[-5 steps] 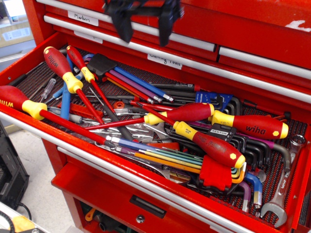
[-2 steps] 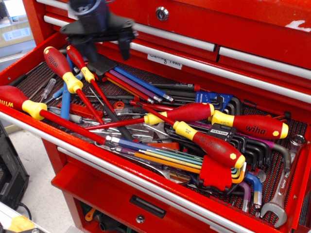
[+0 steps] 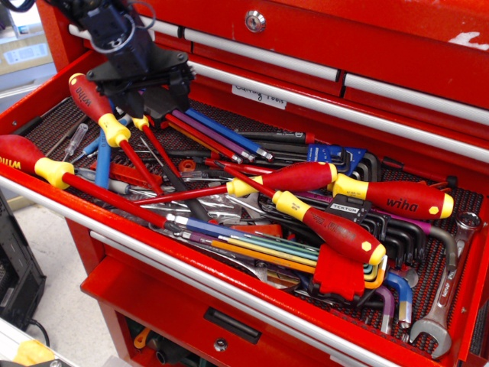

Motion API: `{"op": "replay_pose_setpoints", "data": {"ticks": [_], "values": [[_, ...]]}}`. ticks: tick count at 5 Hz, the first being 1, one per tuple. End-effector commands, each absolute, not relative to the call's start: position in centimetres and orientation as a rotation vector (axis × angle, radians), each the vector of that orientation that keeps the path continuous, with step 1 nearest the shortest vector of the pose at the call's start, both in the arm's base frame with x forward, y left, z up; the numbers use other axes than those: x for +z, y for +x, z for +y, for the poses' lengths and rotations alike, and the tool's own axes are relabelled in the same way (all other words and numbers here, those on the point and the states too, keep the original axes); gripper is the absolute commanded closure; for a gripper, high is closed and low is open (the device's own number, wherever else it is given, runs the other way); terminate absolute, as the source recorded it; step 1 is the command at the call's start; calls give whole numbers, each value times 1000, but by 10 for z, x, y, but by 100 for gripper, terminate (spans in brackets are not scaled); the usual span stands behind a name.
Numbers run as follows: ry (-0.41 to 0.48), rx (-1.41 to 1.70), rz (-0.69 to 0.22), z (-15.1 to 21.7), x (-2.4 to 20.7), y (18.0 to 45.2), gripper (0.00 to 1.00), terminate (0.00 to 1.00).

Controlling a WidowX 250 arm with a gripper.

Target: Pick up red srewdriver

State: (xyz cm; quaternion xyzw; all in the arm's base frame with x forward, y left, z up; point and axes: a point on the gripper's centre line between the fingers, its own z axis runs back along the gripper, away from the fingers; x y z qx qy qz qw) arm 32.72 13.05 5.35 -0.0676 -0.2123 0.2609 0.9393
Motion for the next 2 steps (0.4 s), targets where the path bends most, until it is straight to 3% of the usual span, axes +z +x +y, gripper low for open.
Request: {"op": "replay_pose_setpoints", "data": {"ticks": [1, 2], "values": [[-110, 583, -425, 145, 51, 339, 0, 0], [-119, 567, -401, 155, 40, 340, 0, 0]]}}
